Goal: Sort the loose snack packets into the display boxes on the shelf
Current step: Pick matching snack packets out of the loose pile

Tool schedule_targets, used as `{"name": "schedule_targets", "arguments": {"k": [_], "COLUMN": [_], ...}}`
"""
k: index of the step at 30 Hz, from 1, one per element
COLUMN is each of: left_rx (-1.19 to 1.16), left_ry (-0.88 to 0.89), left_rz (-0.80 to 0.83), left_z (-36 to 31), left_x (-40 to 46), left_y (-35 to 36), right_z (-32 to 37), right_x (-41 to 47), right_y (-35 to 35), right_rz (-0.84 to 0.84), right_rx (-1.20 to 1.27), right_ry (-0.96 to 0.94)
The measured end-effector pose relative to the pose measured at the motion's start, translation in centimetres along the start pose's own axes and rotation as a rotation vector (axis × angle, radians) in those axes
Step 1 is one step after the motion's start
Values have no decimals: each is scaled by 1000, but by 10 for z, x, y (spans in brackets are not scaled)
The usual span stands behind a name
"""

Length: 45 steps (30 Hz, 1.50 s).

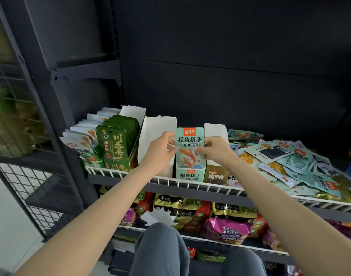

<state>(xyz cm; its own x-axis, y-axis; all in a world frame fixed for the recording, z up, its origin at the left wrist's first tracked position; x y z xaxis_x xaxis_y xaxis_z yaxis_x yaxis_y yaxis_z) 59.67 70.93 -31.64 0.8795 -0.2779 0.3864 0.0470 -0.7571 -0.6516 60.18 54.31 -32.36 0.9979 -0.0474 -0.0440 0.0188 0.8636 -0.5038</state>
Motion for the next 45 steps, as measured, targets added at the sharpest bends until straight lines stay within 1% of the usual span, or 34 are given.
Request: {"name": "schedule_targets", "arguments": {"k": [4,6,10,14,20,24,28,30,33,37,40,42,45], "left_rx": [-86,-64,3,17,10,25,114,160,180,150,180,209,300], "left_ry": [-36,-29,-2,15,60,98,165,217,302,295,276,257,240], "left_rz": [13,34,15,69,69,64,35,-4,-12,65,137,191,269], "left_z": [-2,-3,-7,-9,-14,-26,-46,-64,-98,-126,-134,-134,-132], "left_x": [-2,-3,-3,-5,-10,-15,-19,-18,-6,23,42,56,85], "left_y": [2,4,2,10,3,0,5,7,17,47,74,91,114], "right_z": [-7,-7,-2,-2,2,6,6,5,-1,-24,-40,-49,-63], "right_x": [-7,-9,-9,-12,-22,-36,-49,-52,-52,-48,-45,-38,-10], "right_y": [12,15,16,18,10,1,-13,-26,-55,-100,-127,-139,-155], "right_rz": [119,145,185,199,150,150,138,106,-30,-289,-428,-455,-442], "right_rx": [-122,-153,-232,-313,-265,-219,-156,-135,-131,-143,-157,-191,-300], "right_ry": [-24,-51,-74,-80,-93,-96,-76,-84,-89,-53,1,29,77]}}
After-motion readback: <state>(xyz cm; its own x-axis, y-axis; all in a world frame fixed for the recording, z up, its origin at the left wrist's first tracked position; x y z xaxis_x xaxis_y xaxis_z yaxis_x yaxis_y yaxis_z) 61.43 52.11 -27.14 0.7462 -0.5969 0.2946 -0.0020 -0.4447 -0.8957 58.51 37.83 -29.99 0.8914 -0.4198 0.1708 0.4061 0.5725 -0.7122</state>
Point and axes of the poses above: each hand's wrist, its own x-axis towards the middle knuckle, its own y-axis out of the palm, z = x × y, the point moved 6 cm from there along x, towards the middle knuckle, and after that the axes turned 6 degrees about y, right-handed, at the moved point
